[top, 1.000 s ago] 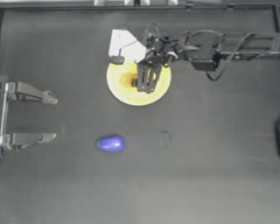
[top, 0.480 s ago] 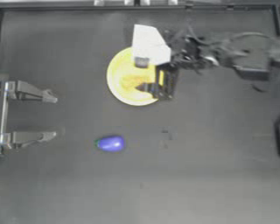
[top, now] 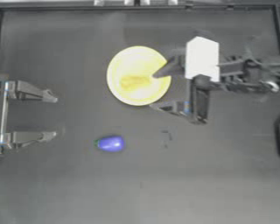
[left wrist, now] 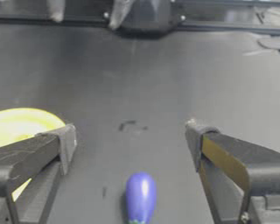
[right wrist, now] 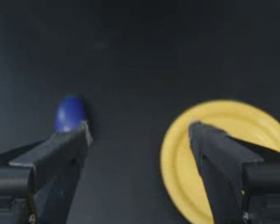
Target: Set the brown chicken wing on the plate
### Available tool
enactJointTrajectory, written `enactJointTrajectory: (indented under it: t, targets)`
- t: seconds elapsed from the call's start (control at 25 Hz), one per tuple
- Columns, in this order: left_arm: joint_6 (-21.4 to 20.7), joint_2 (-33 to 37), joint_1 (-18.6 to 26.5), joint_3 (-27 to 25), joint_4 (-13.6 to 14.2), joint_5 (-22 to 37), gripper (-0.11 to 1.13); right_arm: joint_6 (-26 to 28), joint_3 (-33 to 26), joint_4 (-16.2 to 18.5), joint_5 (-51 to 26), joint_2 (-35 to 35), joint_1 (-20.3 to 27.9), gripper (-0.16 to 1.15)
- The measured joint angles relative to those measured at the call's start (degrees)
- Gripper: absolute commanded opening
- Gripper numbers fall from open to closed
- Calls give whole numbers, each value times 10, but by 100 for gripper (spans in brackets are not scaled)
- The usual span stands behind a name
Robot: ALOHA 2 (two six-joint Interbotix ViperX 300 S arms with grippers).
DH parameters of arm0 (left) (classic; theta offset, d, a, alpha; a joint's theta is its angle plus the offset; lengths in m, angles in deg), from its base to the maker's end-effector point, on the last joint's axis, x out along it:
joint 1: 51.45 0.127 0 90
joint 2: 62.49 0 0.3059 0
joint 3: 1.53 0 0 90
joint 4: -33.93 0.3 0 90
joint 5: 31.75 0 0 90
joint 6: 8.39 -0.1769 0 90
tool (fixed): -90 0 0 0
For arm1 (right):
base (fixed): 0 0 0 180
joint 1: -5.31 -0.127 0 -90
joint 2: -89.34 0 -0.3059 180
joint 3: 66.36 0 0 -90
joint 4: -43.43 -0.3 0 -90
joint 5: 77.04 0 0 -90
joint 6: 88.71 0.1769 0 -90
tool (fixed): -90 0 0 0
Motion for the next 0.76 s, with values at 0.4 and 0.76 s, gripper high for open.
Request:
enactJointTrajectory:
  t: [0.4,0.76]
  targets:
    - [-1,0,-4,-1,0,1,103,0,90,-14,116,71,-64,98]
    - [-2,0,-11,0,2,8,103,5,134,-15,186,93,-104,98]
